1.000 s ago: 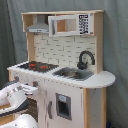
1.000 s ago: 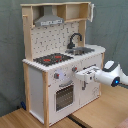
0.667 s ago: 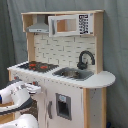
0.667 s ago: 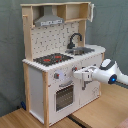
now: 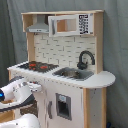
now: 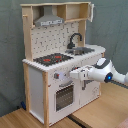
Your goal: Play with the kitchen
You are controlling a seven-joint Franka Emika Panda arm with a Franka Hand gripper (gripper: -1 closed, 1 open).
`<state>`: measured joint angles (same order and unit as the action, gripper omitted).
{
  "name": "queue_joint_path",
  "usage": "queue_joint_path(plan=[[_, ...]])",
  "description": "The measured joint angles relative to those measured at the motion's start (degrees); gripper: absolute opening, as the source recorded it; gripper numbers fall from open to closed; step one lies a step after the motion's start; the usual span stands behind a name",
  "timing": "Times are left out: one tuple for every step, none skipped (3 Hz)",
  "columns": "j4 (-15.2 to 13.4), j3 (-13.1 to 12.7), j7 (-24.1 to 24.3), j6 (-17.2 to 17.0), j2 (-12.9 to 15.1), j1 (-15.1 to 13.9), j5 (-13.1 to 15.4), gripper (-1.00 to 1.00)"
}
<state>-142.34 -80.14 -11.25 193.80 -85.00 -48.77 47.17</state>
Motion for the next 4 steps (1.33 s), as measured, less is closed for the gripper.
queue_joint_path(plan=[[0.0,0.0,0.0,0.0,0.0,0.0,0.0,-1.0],[-0.3,0.2,5.4,0.2,0.1,0.0,-0.2,-1.0],[-0.4,0.3,11.7,0.7,0.1,-0.1,-0.2,-1.0],[-0.5,0.4,18.5,1.3,0.1,-0.2,-0.2,-1.0]])
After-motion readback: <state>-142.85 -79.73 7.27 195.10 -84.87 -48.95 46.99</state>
